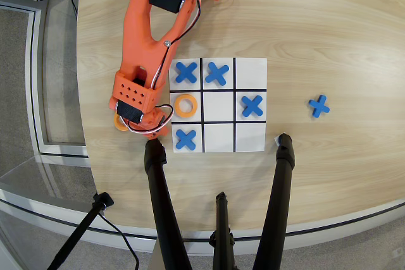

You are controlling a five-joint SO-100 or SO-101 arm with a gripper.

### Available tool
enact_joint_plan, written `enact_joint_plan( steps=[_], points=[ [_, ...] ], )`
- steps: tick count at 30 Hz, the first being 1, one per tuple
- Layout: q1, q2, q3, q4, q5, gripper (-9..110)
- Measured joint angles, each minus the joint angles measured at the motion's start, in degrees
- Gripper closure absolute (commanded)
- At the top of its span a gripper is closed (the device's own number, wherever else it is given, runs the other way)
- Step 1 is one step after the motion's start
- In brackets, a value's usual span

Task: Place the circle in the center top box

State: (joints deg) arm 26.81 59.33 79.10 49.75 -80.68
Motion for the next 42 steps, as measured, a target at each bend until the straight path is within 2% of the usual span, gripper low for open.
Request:
enact_joint_plan(
  steps=[10, 14, 18, 26, 34, 42],
  points=[
    [-0.3, 0.0, -2.5, 10.8, 0.5, 86],
    [-0.3, 0.0, -2.5, 11.1, 0.7, 98],
    [-0.5, -0.4, -2.7, 11.1, 0.5, 102],
    [-0.5, -0.7, -2.8, 12.1, 1.0, 102],
    [-1.5, -0.4, -7.7, 18.0, 4.5, 102],
    [-7.1, 12.5, -14.8, 18.2, 6.4, 102]
  ],
)
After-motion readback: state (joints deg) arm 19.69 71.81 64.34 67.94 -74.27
